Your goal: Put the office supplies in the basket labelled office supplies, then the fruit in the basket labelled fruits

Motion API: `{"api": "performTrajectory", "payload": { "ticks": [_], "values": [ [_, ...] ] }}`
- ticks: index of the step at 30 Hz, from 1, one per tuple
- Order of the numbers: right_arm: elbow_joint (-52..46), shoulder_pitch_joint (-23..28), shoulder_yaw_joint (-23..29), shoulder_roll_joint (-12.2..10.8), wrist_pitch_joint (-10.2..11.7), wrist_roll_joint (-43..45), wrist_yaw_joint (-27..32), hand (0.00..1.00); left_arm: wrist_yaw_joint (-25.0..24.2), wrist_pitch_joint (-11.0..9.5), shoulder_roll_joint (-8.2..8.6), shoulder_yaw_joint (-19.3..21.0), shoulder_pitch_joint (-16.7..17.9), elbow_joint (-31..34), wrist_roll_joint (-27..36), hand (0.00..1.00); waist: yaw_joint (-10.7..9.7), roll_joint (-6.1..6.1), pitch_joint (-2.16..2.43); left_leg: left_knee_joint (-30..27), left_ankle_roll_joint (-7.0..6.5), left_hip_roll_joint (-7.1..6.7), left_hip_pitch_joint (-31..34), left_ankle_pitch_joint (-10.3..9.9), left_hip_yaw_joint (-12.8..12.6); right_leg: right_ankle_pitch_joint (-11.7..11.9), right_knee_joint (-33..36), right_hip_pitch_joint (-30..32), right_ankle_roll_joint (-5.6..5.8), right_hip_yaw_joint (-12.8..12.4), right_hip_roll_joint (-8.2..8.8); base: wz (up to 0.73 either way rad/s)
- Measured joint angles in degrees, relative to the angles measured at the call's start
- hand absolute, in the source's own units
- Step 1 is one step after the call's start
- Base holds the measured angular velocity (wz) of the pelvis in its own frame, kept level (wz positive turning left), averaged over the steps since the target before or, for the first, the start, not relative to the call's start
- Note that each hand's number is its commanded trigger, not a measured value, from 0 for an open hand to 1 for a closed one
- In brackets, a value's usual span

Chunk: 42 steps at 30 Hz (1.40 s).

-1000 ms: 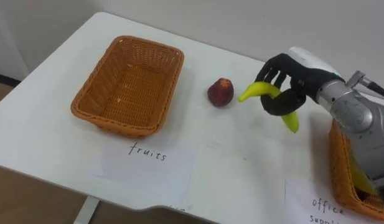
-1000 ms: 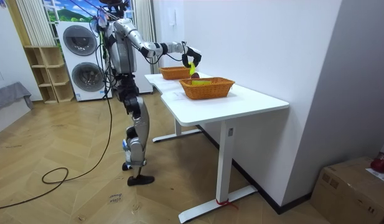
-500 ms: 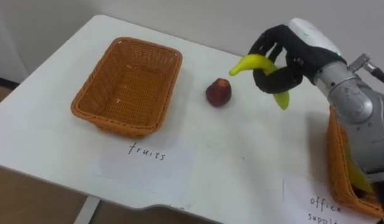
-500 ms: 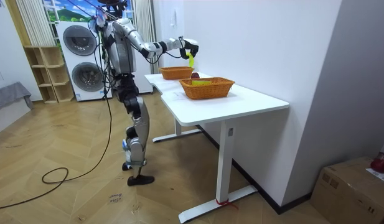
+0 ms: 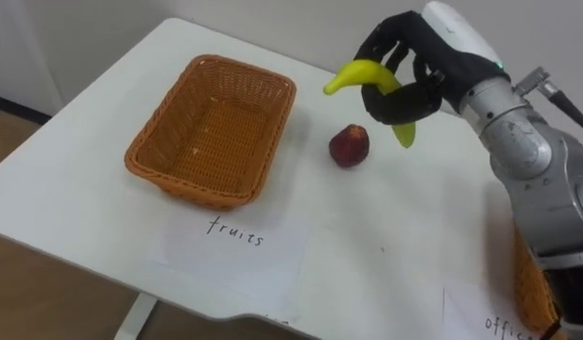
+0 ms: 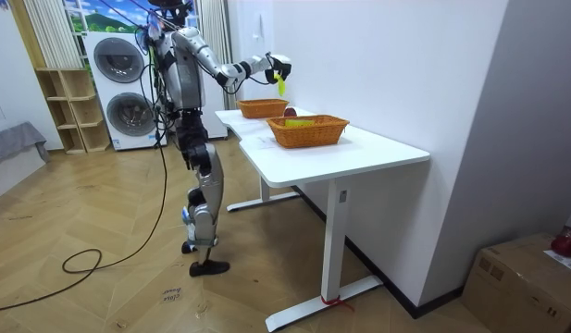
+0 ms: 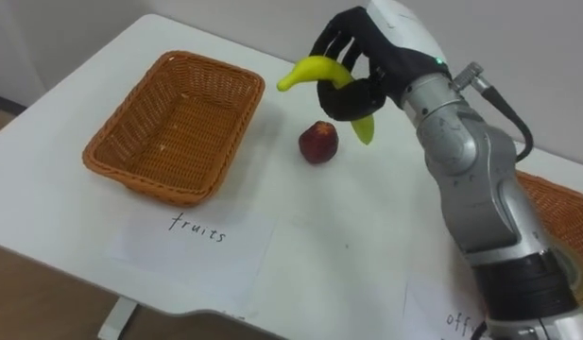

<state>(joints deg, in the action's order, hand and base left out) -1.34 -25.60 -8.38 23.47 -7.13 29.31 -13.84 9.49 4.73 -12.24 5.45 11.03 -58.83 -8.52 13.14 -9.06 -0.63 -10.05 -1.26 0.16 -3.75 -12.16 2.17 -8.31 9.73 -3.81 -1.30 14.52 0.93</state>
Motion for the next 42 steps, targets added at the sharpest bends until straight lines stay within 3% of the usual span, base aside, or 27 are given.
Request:
{"api": "performTrajectory", "payload": {
  "ticks": [4,7,14,20,27,32,39,42],
  "values": [
    [-0.5,-1.9,-0.7,-0.2,-0.4,-0.2,0.0,1.00,-0.2,0.2,0.00,-0.1,0.0,0.5,-0.6,0.00,0.1,0.10,-0.06,0.2,0.02,0.01,0.0,0.0,-0.1,0.0,0.0,0.1,0.02,0.1,0.00,0.00],
    [-0.5,-3.0,-2.0,-1.8,-0.5,-0.3,0.0,1.00,-0.9,0.5,0.00,-0.1,0.0,0.5,-0.6,0.00,0.2,0.12,-0.06,0.1,0.02,0.05,-0.1,0.0,-0.1,0.0,0.0,0.0,0.02,0.0,-0.01,-0.03],
    [-0.1,-3.0,-4.1,-4.4,-1.1,-2.8,2.2,1.00,-1.3,1.4,0.04,-0.1,0.1,0.5,-1.3,0.00,2.1,0.16,-0.09,-0.4,-0.05,-0.07,0.4,0.0,1.4,0.0,0.1,-0.2,0.03,2.8,0.10,0.10],
    [1.2,-3.4,-4.5,-4.8,-1.0,-7.9,5.4,1.00,-1.2,2.5,0.47,-0.1,0.5,0.5,-4.9,0.00,4.7,0.18,-0.10,-0.6,-0.06,-0.48,1.1,0.0,2.4,-0.1,-0.1,0.1,0.10,2.9,0.09,0.07],
    [5.1,-6.5,-8.5,-4.8,-1.1,-10.0,6.2,1.00,-1.0,4.0,1.32,-0.1,1.3,1.6,-5.9,0.00,5.5,0.30,-0.18,-1.3,-0.08,-0.83,2.5,0.0,4.5,-0.1,-0.1,0.3,0.18,4.7,0.46,0.15],
    [6.7,-7.4,-9.3,-5.4,-1.7,-9.8,7.7,1.00,-1.4,5.1,1.40,-0.2,1.8,2.8,-6.8,0.00,7.4,0.15,-0.07,-1.8,-0.35,-1.13,3.1,0.2,5.9,-0.6,0.0,0.2,1.01,6.1,1.18,0.20],
    [10.8,-10.1,-12.0,-5.8,-1.7,-9.9,10.0,1.00,-2.9,5.4,1.49,-0.1,2.9,4.4,-7.0,0.00,8.5,0.03,-0.06,-1.7,-0.85,-1.97,3.0,0.6,6.5,-1.1,0.1,-0.1,1.55,6.0,2.23,0.06],
    [12.3,-10.2,-13.5,-5.9,-1.7,-10.6,10.3,1.00,-2.9,5.3,1.34,-0.1,2.7,4.7,-7.0,0.00,9.1,-0.20,-0.27,-1.6,-0.96,-2.15,3.1,0.6,6.5,-1.1,0.1,-0.3,1.59,6.1,2.30,0.00]
  ]
}}
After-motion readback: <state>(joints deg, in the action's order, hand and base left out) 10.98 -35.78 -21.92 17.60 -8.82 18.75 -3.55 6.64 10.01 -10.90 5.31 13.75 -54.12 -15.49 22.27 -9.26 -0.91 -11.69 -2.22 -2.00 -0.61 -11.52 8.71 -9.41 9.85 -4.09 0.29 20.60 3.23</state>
